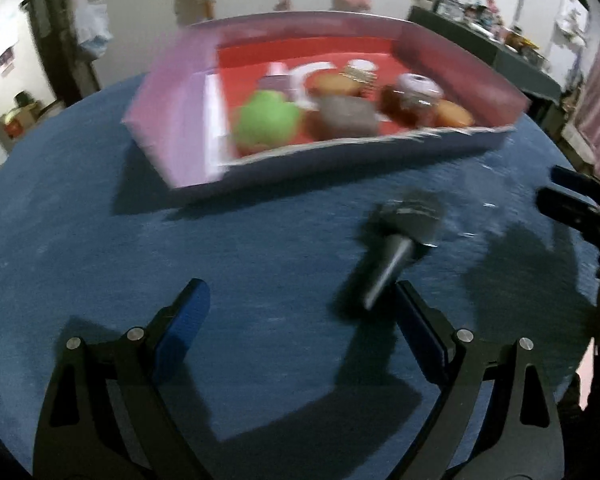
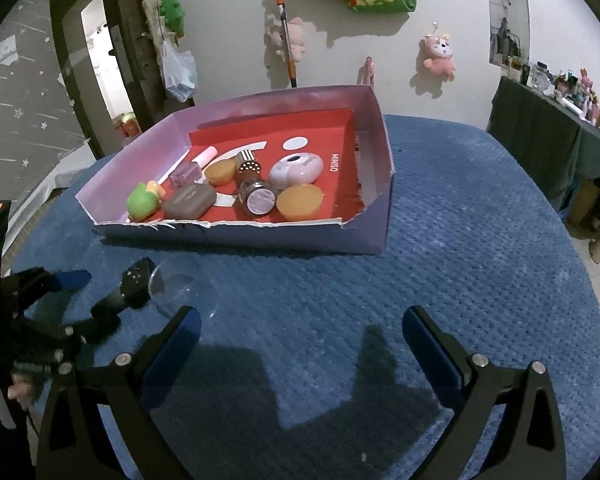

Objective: Organize rigid objects

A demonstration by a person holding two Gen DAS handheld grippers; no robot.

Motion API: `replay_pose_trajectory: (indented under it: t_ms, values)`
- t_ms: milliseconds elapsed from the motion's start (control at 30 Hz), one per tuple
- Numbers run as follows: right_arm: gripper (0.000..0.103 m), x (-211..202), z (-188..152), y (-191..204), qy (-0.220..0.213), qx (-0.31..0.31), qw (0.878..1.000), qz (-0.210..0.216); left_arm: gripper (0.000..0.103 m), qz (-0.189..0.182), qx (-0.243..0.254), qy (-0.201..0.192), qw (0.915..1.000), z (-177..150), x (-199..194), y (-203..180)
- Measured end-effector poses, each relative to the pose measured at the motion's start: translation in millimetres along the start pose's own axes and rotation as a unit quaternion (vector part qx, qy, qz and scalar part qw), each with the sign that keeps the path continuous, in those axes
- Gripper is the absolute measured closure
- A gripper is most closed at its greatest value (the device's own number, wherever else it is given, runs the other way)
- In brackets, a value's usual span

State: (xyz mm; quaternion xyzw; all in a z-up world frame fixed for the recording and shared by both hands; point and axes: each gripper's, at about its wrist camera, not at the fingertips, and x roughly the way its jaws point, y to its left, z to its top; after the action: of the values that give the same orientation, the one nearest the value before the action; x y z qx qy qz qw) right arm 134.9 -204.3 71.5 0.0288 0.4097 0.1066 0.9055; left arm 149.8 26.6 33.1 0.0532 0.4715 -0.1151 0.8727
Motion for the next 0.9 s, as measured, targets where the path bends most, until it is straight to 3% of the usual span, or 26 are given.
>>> replay_pose_trajectory:
  t_ms: [133, 167, 233, 333, 433, 633, 867, 900]
  values:
    - [0.000, -0.9, 1.8, -2.9, -0.004, 0.003, 1.000, 0.002, 0.010, 0.072, -0.062, -0.015, 0.9954, 3.0, -8.9, 46.6]
    - [0.000, -0.7, 2.5, -2.5, -0.005, 0.003, 1.000, 0.004, 0.010, 0.069, -0.074, -0.018, 0.9947, 3.5, -11.4, 50.9]
    - [0.000, 0.1, 3.4, -0.7, -0.006, 0.001, 1.000, 0.007, 0.010, 0.028, -0.081, -0.023, 0.9961, 3.7, -15.4, 46.3]
    - [0.000, 1.5, 3.4, 4.2, -0.004, -0.006, 1.000, 0.010, 0.010, -0.027, -0.047, -0.019, 0.9983, 4.5, -13.8, 13.7]
    - [0.000, 1.1, 2.4, 7.5, -0.003, -0.011, 1.000, 0.010, 0.010, -0.055, -0.021, -0.018, 0.9981, 9.6, -8.4, -20.9]
    - [0.000, -4.8, -0.8, 2.6, -0.003, -0.008, 1.000, 0.002, 0.010, -0.034, 0.009, -0.024, 0.9991, 25.8, 1.7, -51.8]
    - [0.000, -5.7, -2.7, -1.4, -0.002, -0.002, 1.000, 0.002, 0.010, -0.019, -0.019, -0.014, 0.9995, 28.5, 15.8, -41.9]
    - [0.000, -4.8, -2.6, -1.0, -0.001, -0.002, 1.000, 0.004, 0.010, -0.030, -0.021, -0.012, 0.9993, 25.4, 15.2, -37.9]
